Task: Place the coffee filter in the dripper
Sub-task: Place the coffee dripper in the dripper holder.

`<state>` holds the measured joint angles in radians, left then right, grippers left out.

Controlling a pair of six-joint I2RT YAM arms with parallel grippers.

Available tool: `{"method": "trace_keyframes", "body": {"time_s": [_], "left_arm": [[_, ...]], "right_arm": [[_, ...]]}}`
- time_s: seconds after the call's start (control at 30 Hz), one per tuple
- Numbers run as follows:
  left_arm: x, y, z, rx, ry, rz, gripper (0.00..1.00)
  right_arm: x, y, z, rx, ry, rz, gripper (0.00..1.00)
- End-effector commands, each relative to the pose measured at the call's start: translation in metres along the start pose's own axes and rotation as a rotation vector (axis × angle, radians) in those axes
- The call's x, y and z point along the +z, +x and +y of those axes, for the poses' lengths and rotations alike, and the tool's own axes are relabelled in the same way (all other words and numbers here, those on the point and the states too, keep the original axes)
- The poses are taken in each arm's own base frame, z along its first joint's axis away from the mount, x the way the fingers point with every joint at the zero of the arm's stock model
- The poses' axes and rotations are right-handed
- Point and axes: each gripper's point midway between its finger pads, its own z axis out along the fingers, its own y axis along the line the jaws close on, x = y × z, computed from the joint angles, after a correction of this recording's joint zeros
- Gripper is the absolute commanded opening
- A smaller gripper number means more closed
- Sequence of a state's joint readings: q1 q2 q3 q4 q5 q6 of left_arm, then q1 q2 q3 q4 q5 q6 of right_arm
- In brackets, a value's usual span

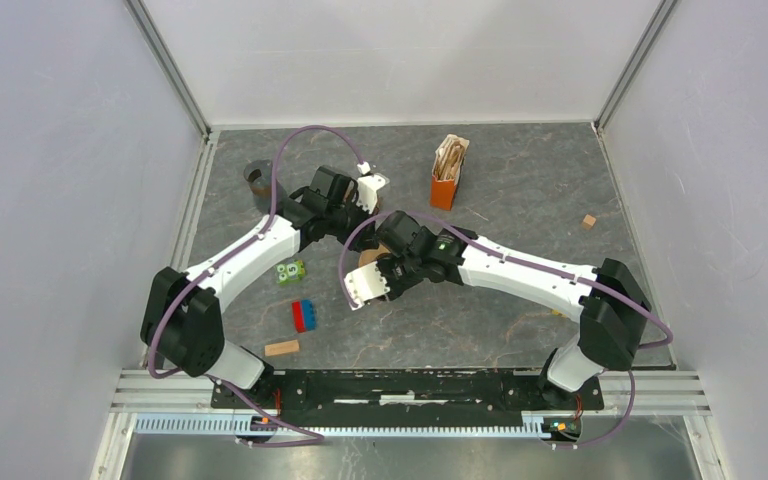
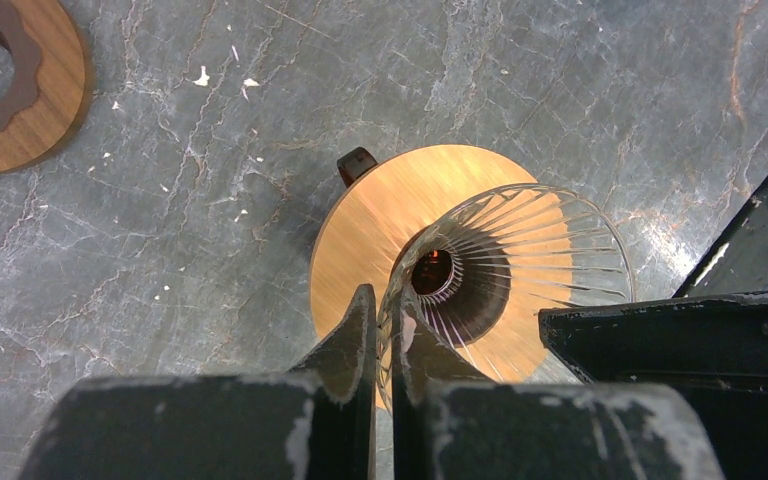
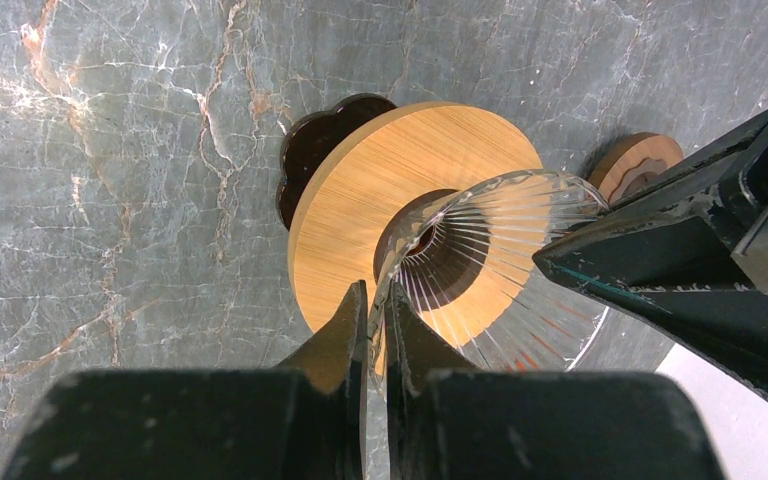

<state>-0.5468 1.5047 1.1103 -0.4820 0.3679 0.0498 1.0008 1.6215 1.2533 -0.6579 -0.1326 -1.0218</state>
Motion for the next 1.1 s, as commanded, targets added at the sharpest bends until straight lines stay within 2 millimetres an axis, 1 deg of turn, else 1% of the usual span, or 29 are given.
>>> {"method": "trace_keyframes", "body": {"time_s": [0.0, 0.2, 0.3, 0.37, 0.57, 0.83, 0.97, 1.07], "left_arm": [[0.009, 0.104, 0.005, -0.016, -0.043, 0.360, 0.02], [0.005, 0.088, 0.005, -0.015, -0.053, 0.334, 0.02], [0.003, 0.080, 0.005, -0.015, -0.056, 0.330, 0.02], [0.003, 0.075, 0.005, -0.015, -0.056, 0.323, 0.02], [0.000, 0.069, 0.003, -0.011, -0.056, 0.303, 0.02], [0.000, 0.063, 0.007, -0.004, -0.072, 0.301, 0.02], [0.001, 0.059, 0.008, 0.001, -0.075, 0.296, 0.02], [-0.001, 0.054, 0.009, 0.007, -0.078, 0.284, 0.05]], "right_arm": [[0.052, 0.034, 0.058, 0.089, -0.202, 0.089, 0.04], [0.037, 0.024, 0.034, 0.090, -0.138, 0.084, 0.21], [0.027, 0.018, 0.023, 0.091, -0.111, 0.076, 0.27], [0.022, 0.016, 0.018, 0.094, -0.095, 0.074, 0.28], [0.009, 0.009, 0.008, 0.101, -0.059, 0.059, 0.35], [-0.015, -0.009, -0.017, 0.106, -0.014, 0.010, 0.46], [-0.024, -0.011, -0.022, 0.106, -0.009, 0.003, 0.48], [-0.030, -0.010, -0.022, 0.113, -0.005, -0.008, 0.49]]}}
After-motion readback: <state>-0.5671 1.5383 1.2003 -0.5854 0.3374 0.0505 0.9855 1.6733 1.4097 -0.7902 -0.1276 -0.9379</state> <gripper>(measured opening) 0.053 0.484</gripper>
